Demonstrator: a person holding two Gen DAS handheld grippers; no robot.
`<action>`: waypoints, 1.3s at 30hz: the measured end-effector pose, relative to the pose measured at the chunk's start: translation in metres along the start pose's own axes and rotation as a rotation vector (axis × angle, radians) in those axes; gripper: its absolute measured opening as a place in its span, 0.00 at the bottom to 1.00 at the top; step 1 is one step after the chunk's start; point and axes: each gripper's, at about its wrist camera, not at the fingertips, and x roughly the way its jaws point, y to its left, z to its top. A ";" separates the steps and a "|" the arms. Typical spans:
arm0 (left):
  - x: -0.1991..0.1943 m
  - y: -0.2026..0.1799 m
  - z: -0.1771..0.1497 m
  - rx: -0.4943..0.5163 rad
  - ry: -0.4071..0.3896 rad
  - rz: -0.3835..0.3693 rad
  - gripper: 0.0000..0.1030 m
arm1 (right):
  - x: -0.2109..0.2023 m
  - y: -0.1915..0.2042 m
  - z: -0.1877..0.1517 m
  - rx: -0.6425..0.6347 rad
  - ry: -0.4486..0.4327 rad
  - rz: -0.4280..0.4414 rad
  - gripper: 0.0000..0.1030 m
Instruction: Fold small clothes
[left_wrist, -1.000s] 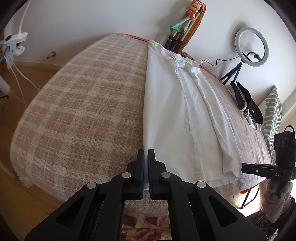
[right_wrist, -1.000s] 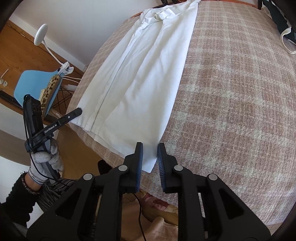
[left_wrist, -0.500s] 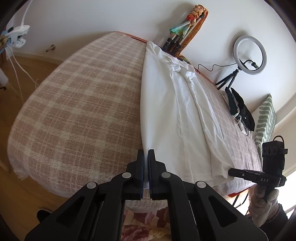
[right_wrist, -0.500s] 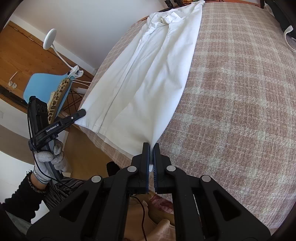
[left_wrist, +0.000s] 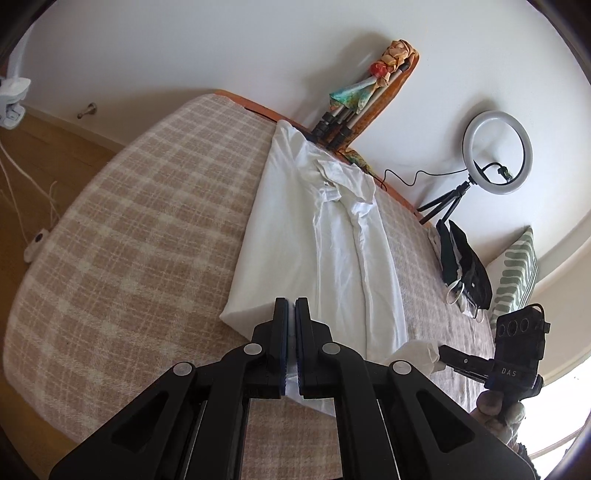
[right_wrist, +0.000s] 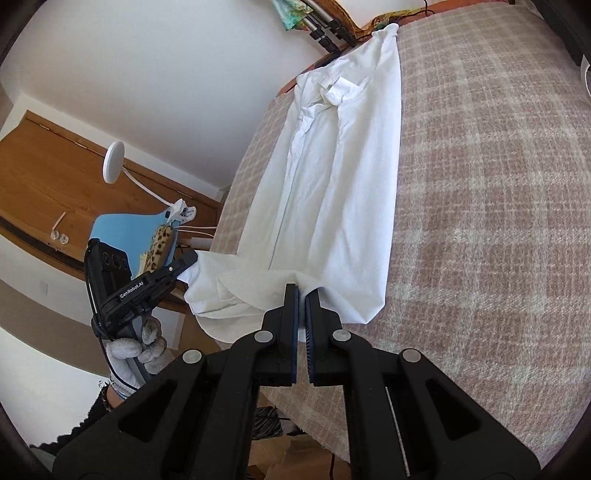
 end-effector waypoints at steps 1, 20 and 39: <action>0.007 0.001 0.007 -0.012 -0.001 0.005 0.02 | 0.002 -0.003 0.008 0.004 -0.006 -0.001 0.04; 0.070 0.031 0.064 -0.064 0.005 0.134 0.12 | 0.030 -0.051 0.065 0.147 -0.054 -0.117 0.05; 0.078 0.003 0.049 0.342 0.064 0.128 0.15 | 0.034 -0.021 0.054 -0.221 -0.009 -0.316 0.27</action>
